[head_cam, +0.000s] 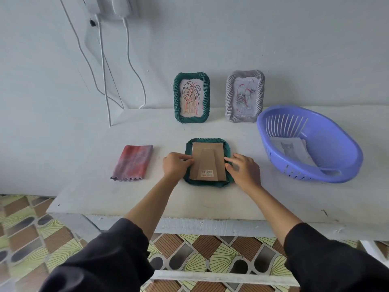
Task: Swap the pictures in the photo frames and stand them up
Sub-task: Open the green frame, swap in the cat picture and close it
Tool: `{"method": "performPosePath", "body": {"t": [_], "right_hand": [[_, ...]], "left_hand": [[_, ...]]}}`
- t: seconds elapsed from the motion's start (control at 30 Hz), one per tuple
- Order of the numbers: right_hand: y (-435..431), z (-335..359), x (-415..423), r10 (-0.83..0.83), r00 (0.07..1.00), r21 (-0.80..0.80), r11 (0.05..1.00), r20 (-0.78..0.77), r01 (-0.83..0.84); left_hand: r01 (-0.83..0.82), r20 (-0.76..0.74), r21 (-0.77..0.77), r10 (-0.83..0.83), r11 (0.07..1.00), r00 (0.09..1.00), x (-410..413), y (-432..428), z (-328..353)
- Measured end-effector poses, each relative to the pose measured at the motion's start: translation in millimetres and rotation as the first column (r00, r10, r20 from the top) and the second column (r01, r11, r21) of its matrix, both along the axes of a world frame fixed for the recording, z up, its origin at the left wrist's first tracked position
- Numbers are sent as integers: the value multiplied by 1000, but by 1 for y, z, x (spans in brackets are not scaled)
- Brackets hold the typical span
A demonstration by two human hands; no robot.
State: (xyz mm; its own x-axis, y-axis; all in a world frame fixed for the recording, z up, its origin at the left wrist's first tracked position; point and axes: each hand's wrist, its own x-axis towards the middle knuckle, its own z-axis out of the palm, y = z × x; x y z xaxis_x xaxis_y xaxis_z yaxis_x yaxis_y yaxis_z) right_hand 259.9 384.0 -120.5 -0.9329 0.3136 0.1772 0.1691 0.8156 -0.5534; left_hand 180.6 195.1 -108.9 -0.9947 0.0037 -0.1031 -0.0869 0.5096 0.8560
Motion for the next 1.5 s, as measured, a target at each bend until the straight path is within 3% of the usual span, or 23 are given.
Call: {"method": "performPosePath", "body": {"t": [0.4,0.97,1.3,1.5], "right_hand": [[-1,5,5,13,1000,-10,1000,8,-13],[-1,4,5,31,1000,-4,1000,2,-31],[0,2,4,45,999,30,998,7,-46],[1,0,3,47,999,25,999,16,-47]], "left_hand": [[-40,-5,186,42,982,999,13,13,30],[13,114,223,-39,975,993,10,8,39],[69,111,275,-103,959,988,10,-1,40],[-26,58,298,9,954,998,-4,-24,53]]}}
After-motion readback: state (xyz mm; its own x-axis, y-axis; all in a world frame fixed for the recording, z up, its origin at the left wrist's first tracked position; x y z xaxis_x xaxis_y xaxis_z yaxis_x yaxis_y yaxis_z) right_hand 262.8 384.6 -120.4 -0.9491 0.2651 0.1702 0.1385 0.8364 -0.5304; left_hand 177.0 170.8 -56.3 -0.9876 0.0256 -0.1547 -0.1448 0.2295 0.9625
